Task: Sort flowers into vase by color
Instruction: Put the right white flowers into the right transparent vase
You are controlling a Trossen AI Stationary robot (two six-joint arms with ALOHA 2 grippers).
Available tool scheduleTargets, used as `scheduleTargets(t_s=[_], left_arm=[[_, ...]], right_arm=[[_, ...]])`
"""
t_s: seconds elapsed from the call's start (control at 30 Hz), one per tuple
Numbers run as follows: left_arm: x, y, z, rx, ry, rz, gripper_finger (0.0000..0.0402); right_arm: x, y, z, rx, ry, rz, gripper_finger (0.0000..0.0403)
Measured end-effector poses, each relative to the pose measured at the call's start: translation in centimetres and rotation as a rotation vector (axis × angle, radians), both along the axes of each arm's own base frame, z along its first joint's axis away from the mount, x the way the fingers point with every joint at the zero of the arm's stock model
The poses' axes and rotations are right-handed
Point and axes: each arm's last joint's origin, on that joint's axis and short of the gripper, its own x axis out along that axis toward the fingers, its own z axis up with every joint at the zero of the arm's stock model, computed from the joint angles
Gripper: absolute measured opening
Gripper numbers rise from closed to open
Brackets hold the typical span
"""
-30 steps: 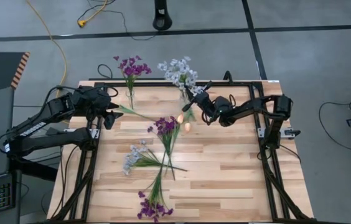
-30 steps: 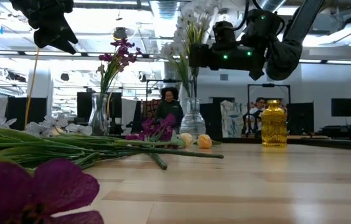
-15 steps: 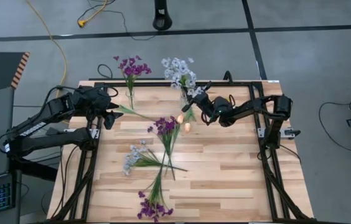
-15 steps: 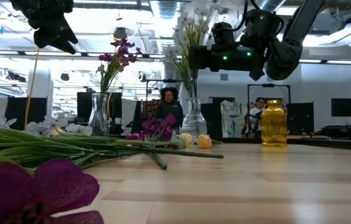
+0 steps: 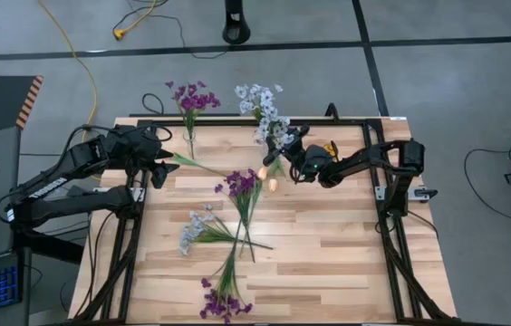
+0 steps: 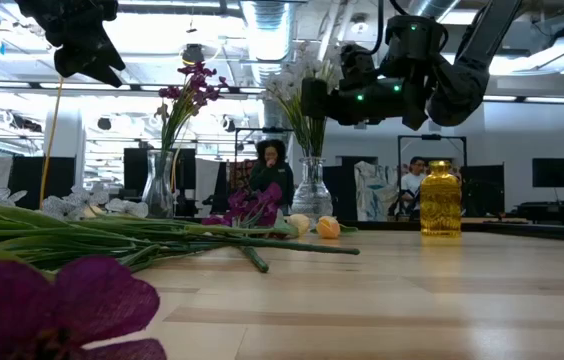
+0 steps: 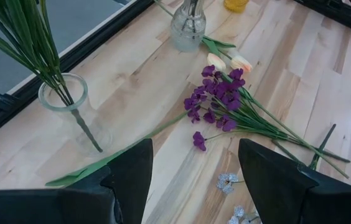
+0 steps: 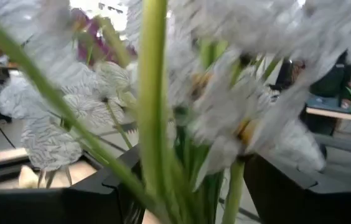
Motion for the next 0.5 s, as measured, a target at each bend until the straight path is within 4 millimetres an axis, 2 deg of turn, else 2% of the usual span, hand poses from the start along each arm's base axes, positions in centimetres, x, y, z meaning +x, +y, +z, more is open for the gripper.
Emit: scheduleTargets(t_s=[0.1,0.23,0.5], left_arm=[[0.0,0.0,0.0,0.0,0.0,0.0,0.0224],[0.0,0.0,0.0,-0.001,0.003,0.0,0.0224],[0.0,0.0,-0.1,0.0,0.007,-0.004,0.0224]], right_arm=[[0.2,0.6,0.4,0.033,0.049,-0.042,0.0261],[0.1,1.2,1.9,0.128,0.108,-0.071,0.0261],[-1.2,2.4,4.1,0.333,0.293,-0.069,0.0261]])
